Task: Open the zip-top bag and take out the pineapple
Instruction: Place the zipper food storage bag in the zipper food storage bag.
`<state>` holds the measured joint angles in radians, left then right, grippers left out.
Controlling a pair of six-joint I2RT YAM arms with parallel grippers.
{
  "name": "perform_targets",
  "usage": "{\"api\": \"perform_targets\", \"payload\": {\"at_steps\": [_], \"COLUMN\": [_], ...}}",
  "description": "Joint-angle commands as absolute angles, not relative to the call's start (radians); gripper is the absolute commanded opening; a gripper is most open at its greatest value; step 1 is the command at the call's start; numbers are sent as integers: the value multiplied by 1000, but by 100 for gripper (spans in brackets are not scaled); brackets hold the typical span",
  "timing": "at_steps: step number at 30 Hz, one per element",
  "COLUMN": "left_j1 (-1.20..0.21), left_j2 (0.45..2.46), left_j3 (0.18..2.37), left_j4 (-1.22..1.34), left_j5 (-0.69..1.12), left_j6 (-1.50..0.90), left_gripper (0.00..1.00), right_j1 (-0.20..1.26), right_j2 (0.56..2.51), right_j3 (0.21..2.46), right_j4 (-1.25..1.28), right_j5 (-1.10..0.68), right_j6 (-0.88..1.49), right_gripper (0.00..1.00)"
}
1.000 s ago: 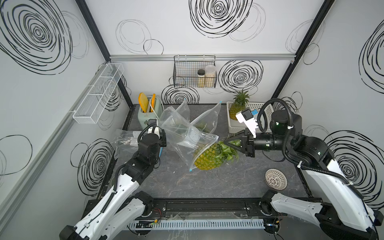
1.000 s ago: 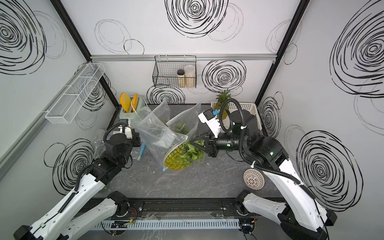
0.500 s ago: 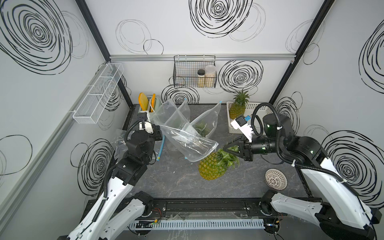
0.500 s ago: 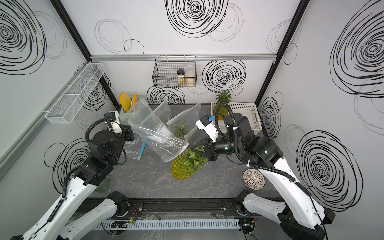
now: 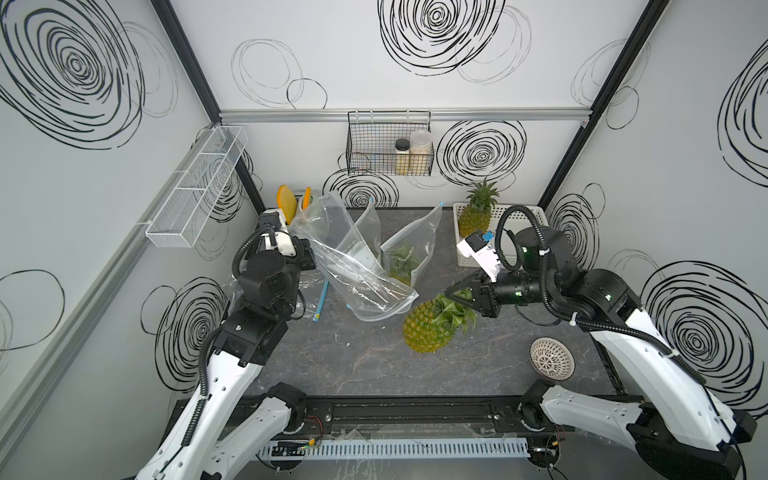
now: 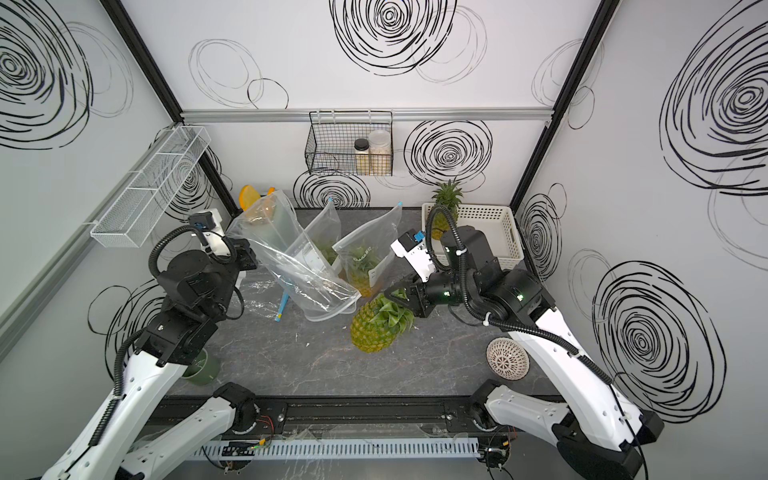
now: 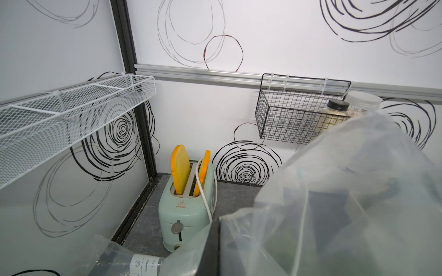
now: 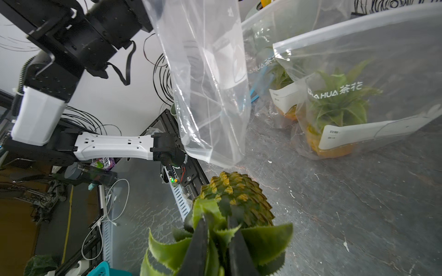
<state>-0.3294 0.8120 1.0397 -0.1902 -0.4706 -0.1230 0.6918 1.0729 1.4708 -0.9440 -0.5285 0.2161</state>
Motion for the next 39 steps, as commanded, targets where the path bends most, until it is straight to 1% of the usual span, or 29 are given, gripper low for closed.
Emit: {"api": "perform_targets", "payload": {"at_steps": [1,8,14,20,22,26,34,39], "left_j1": [-298,-219,-123,8,81,214,336,399], "left_j2": [817,870,920,934,939,957,960,955], "left_j3": [1103,1216,1309,1279,1264,1253,1237,1127], "left_j4": [-204,-315,-424,-465,-477,-490,-507,-471], "left_j5": [-463,-482,-568,-654,-627,-506,-453,-464], "left_j6": [-103,-83,-91,-177,-215,-283,-279,-341], "left_gripper": [0,0,0,0,0,0,0,0], "right_j1": [681,627,578,540,525,485,439,424], "right_j2": [1067,1073,1093,1100,1102,1113,1150,1164], "right_j3": [1469,1439,1442,1435,1437,1448,1463,1469], "right_j4": [-919,-899,-896,-882,-883,-893,-899,-886], "right_j5": [-508,-511,-529,-529,-538,-564,-610,-621], "right_j6": [186,161,131,115,107,84,46,46], "right_gripper": [0,0,0,0,0,0,0,0]}}
